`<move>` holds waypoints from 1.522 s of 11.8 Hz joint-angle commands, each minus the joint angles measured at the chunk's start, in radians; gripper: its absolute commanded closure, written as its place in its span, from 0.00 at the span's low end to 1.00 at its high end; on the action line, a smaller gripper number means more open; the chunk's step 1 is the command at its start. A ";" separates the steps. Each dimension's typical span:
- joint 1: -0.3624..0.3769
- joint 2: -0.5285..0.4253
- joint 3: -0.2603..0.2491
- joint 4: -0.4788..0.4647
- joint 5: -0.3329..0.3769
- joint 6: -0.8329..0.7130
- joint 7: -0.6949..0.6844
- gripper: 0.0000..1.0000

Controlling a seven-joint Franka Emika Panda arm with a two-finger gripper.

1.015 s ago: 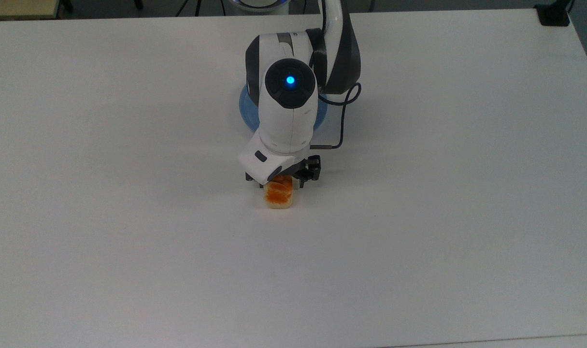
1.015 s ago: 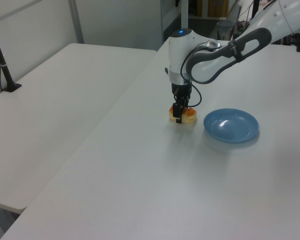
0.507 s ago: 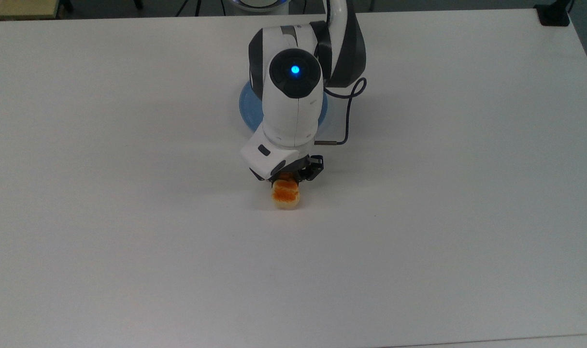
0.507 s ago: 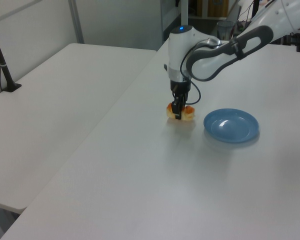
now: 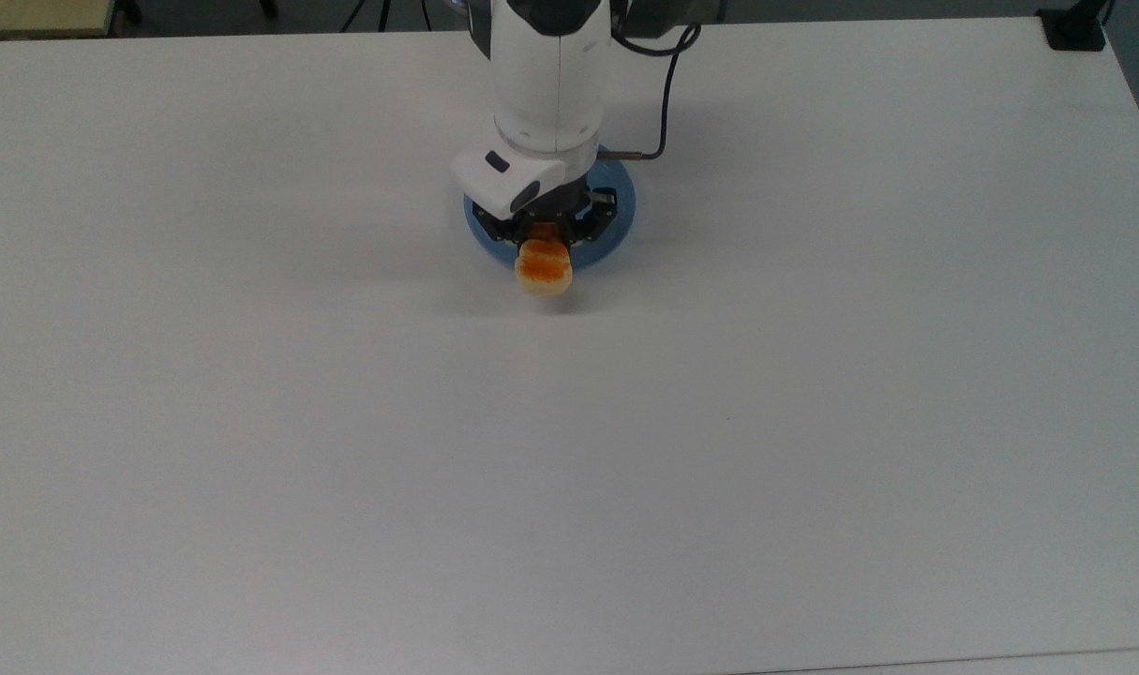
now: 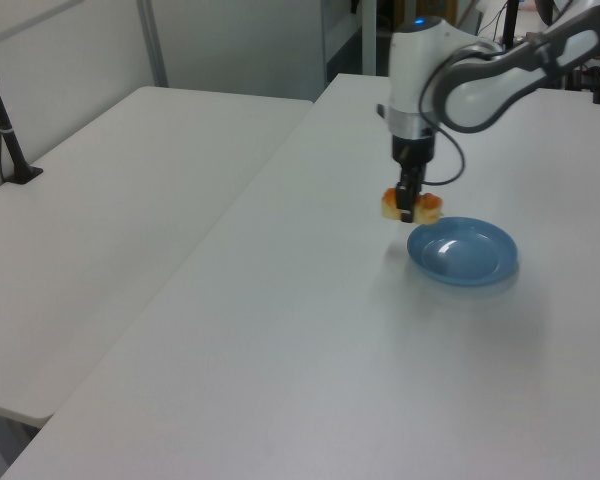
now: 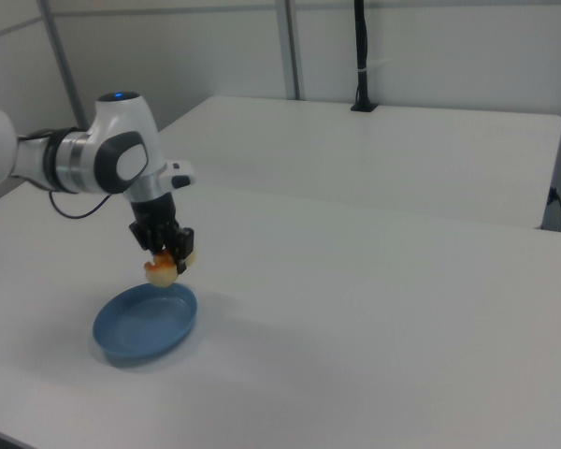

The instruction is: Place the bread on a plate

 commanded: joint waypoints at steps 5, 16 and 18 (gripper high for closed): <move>0.045 -0.192 -0.006 -0.393 -0.018 0.256 -0.003 0.54; 0.035 -0.184 -0.012 -0.172 -0.013 -0.016 0.005 0.00; 0.035 -0.185 -0.015 -0.028 -0.012 -0.163 0.011 0.00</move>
